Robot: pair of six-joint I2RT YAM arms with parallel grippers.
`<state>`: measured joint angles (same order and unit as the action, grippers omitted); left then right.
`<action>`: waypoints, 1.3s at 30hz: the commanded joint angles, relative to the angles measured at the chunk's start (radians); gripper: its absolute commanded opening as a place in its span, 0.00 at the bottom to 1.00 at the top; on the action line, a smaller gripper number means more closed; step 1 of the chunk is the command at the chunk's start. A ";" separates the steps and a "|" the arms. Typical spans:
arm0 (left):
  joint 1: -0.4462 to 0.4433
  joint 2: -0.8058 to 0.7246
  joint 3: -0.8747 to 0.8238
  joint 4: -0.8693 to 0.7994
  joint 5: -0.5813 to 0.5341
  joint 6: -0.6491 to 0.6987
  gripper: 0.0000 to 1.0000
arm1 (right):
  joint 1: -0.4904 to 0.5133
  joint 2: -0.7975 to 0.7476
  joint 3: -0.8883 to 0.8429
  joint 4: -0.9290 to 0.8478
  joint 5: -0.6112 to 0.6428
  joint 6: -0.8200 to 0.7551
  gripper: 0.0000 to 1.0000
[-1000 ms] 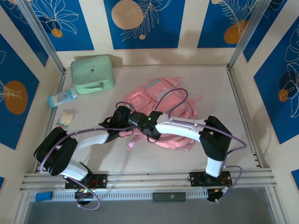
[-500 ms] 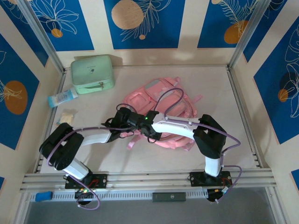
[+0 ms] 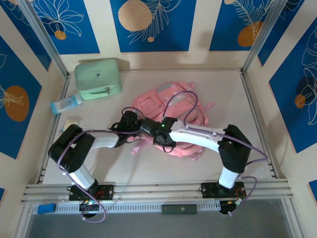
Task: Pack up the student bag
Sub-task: Zip the student bag at the center of the table.
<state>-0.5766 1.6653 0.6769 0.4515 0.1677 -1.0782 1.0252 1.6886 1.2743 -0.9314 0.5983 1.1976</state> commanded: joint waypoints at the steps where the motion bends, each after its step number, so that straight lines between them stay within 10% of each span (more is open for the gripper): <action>1: 0.071 0.031 0.054 -0.122 0.001 0.119 0.44 | -0.041 -0.078 -0.036 -0.076 -0.023 -0.146 0.00; 8: 0.084 -0.077 0.078 -0.202 0.082 0.136 0.45 | -0.038 -0.122 -0.058 0.004 -0.085 -0.239 0.00; 18: -0.131 -0.348 -0.095 -0.107 -0.060 -0.281 0.51 | -0.037 -0.125 -0.080 0.058 -0.113 -0.241 0.00; 39: -0.330 -0.058 -0.042 0.154 -0.283 -0.659 0.24 | -0.043 -0.120 -0.099 0.095 -0.112 -0.252 0.00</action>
<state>-0.8944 1.5749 0.6128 0.5629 -0.0761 -1.6867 0.9791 1.5856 1.1816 -0.8482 0.5159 0.9668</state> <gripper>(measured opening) 0.259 0.047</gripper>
